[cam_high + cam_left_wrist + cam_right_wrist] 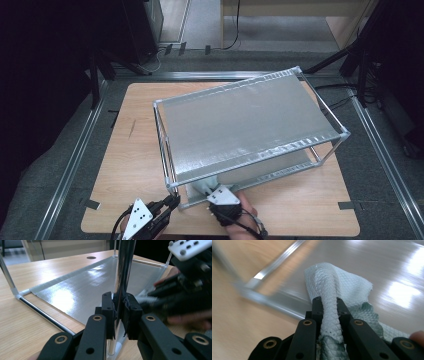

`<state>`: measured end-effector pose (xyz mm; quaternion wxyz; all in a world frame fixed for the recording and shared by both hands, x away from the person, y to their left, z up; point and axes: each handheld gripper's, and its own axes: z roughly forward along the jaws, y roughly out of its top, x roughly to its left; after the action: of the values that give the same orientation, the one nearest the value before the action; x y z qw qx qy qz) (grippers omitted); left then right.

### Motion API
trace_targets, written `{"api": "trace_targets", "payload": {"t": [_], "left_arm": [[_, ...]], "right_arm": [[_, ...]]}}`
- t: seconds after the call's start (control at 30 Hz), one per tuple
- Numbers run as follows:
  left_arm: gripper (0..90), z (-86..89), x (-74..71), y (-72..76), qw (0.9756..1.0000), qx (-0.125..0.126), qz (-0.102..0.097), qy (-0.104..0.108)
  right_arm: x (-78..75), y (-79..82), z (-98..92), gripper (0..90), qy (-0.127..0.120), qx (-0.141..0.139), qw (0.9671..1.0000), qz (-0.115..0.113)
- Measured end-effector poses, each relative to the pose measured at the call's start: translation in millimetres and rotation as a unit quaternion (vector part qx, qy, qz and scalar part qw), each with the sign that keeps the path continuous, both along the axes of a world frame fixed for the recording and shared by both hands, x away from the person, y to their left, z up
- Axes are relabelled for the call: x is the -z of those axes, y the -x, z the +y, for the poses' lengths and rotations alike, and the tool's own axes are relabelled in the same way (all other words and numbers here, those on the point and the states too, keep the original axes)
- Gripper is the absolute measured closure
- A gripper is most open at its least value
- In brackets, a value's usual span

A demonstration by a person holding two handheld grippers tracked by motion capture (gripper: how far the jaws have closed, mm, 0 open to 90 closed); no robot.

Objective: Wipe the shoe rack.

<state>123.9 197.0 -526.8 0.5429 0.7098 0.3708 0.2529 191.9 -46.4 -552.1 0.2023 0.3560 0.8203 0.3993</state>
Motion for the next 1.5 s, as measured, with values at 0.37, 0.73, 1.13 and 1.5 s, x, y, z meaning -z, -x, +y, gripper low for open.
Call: {"api": "trace_targets", "payload": {"t": [0.37, 0.73, 1.13, 1.5], "left_arm": [[81.9, 1.3, -0.2, -1.3, 1.0000, 0.001, -0.004, -0.006], [81.9, 22.2, -1.0, -10.6, 0.9994, -0.035, 0.003, -0.004], [81.6, 37.5, -1.1, -15.1, 0.9982, -0.058, 0.011, 0.005], [81.6, 25.6, -0.5, -10.5, 0.9989, -0.046, 0.007, 0.003]], "right_arm": [[-3.8, -43.6, -113.2, 81.8, 0.023, 0.130, 0.9912, 0.000], [-7.1, -59.6, -208.1, 81.0, -0.026, 0.288, 0.9572, 0.005], [-1.1, -53.1, -197.8, 81.1, -0.026, 0.309, 0.9507, -0.007], [-0.5, -36.2, -103.2, 82.7, -0.019, 0.196, 0.9804, 0.011]]}}
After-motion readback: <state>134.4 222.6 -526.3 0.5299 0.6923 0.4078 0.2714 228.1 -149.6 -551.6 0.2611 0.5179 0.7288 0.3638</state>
